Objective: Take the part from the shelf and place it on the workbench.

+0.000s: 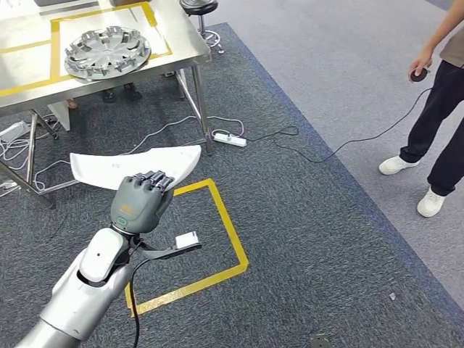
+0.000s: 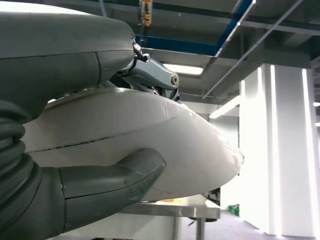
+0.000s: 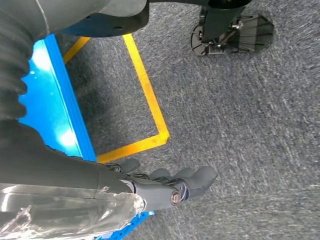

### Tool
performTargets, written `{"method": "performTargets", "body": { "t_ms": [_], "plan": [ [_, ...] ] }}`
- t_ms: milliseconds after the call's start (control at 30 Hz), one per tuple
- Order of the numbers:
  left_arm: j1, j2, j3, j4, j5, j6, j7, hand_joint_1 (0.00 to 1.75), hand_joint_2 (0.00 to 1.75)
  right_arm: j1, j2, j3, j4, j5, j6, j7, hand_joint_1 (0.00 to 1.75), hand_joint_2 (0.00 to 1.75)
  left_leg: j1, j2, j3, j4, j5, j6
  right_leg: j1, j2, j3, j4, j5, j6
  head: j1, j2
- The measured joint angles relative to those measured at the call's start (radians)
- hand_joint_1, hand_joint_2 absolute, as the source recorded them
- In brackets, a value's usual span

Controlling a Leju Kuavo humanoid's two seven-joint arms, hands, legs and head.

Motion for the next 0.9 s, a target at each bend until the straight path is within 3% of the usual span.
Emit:
{"method": "performTargets", "body": {
  "t_ms": [67,133,200,300,333,367,400,433,500,567,633,700,767,833,867,900],
  "plan": [
    [-0.003,-0.002,0.000,0.000,0.000,0.000,0.000,1.75,1.75,0.000,0.000,0.000,0.000,0.000,0.000,0.000,0.00,1.75,-0.004,0.016,0.027,-0.059,0.009,0.012,0.007,-0.011,0.001,0.001,-0.003,0.010,0.001,0.000],
    [-0.002,-0.002,0.000,0.000,0.000,0.000,0.000,1.75,1.75,0.000,0.000,0.000,0.000,-0.001,0.000,0.000,0.00,1.75,-0.004,0.001,0.025,-0.064,0.009,0.027,0.006,-0.023,0.002,-0.001,-0.005,0.022,0.002,0.000],
    [-0.001,-0.002,0.000,0.000,0.000,0.000,0.000,1.75,1.75,-0.001,-0.001,0.000,0.000,-0.001,0.000,0.000,0.00,1.75,-0.001,-0.013,0.027,-0.068,0.013,0.040,0.003,-0.008,-0.008,0.028,-0.028,0.034,0.005,0.000],
    [0.000,-0.004,0.000,0.000,0.000,-0.001,0.000,1.75,1.75,-0.001,-0.001,0.000,0.000,-0.001,0.000,0.001,0.00,1.75,0.002,-0.036,0.028,-0.069,0.014,0.050,0.002,0.031,-0.092,0.211,-0.119,0.042,0.013,0.000],
    [0.001,-0.004,0.000,0.000,0.000,-0.002,0.000,1.75,1.75,0.000,-0.001,0.000,0.000,-0.001,0.000,0.001,0.00,1.75,0.002,-0.044,0.028,-0.068,0.014,0.051,0.002,0.034,-0.121,0.267,-0.137,0.042,0.013,0.000],
    [0.003,-0.005,0.000,0.000,0.000,-0.004,0.000,1.75,1.75,0.000,-0.001,0.000,0.000,-0.001,0.000,0.002,0.00,1.75,0.002,-0.052,0.028,-0.068,0.014,0.051,0.002,0.036,-0.136,0.292,-0.136,0.041,0.013,0.000],
    [0.004,-0.005,-0.001,0.000,0.000,-0.004,0.000,1.75,1.75,0.001,-0.001,0.000,0.000,-0.001,0.000,0.002,0.00,1.75,0.002,-0.062,0.029,-0.068,0.014,0.051,0.002,0.037,-0.130,0.272,-0.115,0.040,0.013,0.000],
    [0.005,-0.005,-0.001,0.000,0.000,-0.005,0.000,1.75,1.75,0.001,-0.001,0.000,0.000,-0.001,0.000,0.002,0.00,1.75,0.002,-0.071,0.031,-0.068,0.013,0.050,0.001,0.040,-0.105,0.217,-0.079,0.037,0.013,0.000],
    [0.004,-0.005,0.000,0.000,0.000,-0.006,0.000,1.75,1.75,0.000,-0.002,0.000,0.000,-0.001,0.000,0.002,0.00,1.75,0.002,-0.088,0.031,-0.066,0.012,0.043,-0.004,0.070,-0.037,0.073,-0.017,0.033,0.014,0.000],
    [0.004,-0.005,0.000,0.000,0.000,-0.006,0.000,1.75,1.75,0.000,-0.002,0.000,0.000,-0.001,0.000,0.002,0.00,1.75,0.001,-0.102,0.027,-0.065,0.014,0.032,-0.006,0.092,-0.004,0.006,0.001,0.027,0.013,0.000],
    [0.005,-0.004,0.000,0.000,0.000,-0.007,0.000,1.75,1.75,0.000,-0.001,-0.001,0.000,-0.002,0.000,0.002,0.00,1.75,0.003,-0.112,0.024,-0.069,0.018,0.020,-0.005,0.083,-0.004,0.002,0.003,0.015,0.013,0.000],
    [0.003,-0.002,0.000,0.000,0.000,-0.007,0.000,1.75,1.75,-0.001,0.000,0.000,0.000,-0.002,0.000,0.001,0.00,1.75,0.003,-0.096,0.014,-0.052,0.003,0.009,-0.007,0.071,-0.002,-0.002,0.006,0.003,0.009,0.000],
    [0.000,-0.001,0.000,0.000,0.000,-0.008,0.000,1.75,1.75,-0.002,0.000,0.000,0.000,-0.003,0.000,0.000,0.00,1.75,0.002,-0.060,-0.031,0.046,-0.055,0.001,-0.008,0.056,-0.001,-0.004,0.007,-0.005,0.002,0.000],
    [-0.001,-0.001,0.000,0.000,0.000,-0.009,0.000,1.75,1.75,0.000,0.000,-0.001,0.000,-0.003,0.000,0.000,0.00,1.75,0.003,-0.044,-0.097,0.182,-0.113,-0.004,-0.007,0.039,-0.001,-0.004,0.005,-0.009,-0.001,0.000],
    [0.000,-0.001,-0.001,0.000,0.000,-0.009,0.000,1.75,1.75,0.001,0.000,-0.001,0.000,-0.003,0.000,0.000,0.00,1.75,0.003,-0.042,-0.114,0.216,-0.117,-0.006,-0.006,0.031,-0.001,-0.004,0.005,-0.009,-0.001,0.000],
    [0.000,-0.001,0.000,0.000,0.000,-0.010,0.000,1.75,1.75,0.001,0.000,-0.001,0.000,-0.003,0.000,0.000,0.00,1.75,0.003,-0.041,-0.112,0.213,-0.103,-0.006,-0.006,0.024,-0.001,-0.004,0.004,-0.009,-0.001,0.000]
  ]
}}
